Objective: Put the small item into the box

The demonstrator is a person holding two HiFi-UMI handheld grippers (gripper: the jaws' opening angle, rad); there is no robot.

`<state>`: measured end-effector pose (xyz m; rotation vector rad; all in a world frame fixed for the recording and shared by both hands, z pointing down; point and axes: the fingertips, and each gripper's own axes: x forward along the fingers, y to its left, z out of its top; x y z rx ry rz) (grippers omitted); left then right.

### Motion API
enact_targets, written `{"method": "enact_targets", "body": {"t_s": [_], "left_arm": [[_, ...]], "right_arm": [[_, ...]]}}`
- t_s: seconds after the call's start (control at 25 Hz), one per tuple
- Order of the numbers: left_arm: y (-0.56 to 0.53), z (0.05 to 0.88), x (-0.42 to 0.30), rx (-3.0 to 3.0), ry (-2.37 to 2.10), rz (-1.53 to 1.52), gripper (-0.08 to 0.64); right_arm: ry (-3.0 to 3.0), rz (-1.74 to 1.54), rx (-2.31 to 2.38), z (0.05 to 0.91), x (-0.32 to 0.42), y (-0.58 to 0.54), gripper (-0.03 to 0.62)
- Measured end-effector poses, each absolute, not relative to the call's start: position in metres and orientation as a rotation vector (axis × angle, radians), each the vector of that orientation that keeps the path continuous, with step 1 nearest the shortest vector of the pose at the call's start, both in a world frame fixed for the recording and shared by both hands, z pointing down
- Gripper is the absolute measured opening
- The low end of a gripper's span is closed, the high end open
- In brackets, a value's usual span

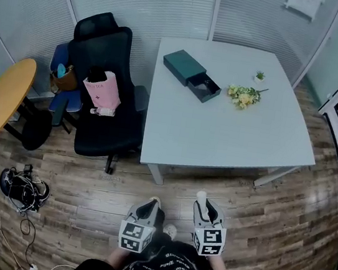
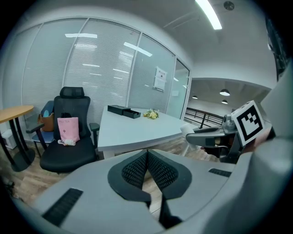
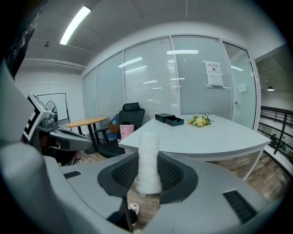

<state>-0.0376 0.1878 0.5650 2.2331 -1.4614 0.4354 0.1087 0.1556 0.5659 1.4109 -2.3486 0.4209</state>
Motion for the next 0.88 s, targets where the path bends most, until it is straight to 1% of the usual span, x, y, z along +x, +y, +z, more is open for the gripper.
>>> {"method": "enact_targets", "body": {"t_s": [0.32,0.52,0.88], "left_arm": [[0.117,0.573,-0.060,2.183,-1.505,0.391,0.020],[0.064,0.571,-0.046,2.248,-1.424,0.398,0.020],[-0.035,0.562,-0.034,2.369,-1.268,0.423,0.020]], "right_arm": [[-2.320,0.427,1.455,0.570,0.112,0.108,0.134],[-2.263,0.441,1.515,0.568,0.122,0.060,0.135],[-2.208,0.456,1.614,0.555,0.116,-0.019,0.135]]}}
